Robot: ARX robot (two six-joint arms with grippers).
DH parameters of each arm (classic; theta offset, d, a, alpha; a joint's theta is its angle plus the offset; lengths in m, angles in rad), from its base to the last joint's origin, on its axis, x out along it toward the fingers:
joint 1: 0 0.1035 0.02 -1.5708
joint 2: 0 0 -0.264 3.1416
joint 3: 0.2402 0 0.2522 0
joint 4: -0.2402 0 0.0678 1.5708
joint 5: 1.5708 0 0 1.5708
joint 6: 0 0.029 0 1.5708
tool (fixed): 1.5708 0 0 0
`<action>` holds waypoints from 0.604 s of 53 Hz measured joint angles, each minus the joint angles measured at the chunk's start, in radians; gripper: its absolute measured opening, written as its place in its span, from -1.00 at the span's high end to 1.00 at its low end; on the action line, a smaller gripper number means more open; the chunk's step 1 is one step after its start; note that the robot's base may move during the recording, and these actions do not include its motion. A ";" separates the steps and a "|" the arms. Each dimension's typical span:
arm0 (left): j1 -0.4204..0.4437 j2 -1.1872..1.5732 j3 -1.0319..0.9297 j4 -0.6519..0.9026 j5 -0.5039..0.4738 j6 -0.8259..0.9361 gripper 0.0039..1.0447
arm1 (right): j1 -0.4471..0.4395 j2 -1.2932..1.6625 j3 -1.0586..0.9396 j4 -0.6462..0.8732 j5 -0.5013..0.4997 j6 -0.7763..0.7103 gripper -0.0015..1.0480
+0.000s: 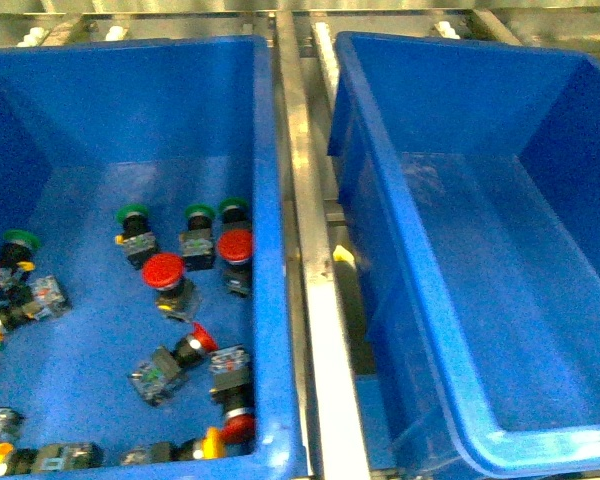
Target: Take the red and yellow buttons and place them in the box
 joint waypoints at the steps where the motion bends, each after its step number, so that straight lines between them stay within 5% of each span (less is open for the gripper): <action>1: 0.000 0.000 0.000 0.000 0.001 0.000 -0.85 | 0.000 -0.001 0.000 0.000 0.003 0.000 -0.86; 32: 0.001 0.000 0.000 0.000 0.001 0.000 -0.85 | 0.000 -0.001 0.000 -0.001 0.004 0.000 -0.86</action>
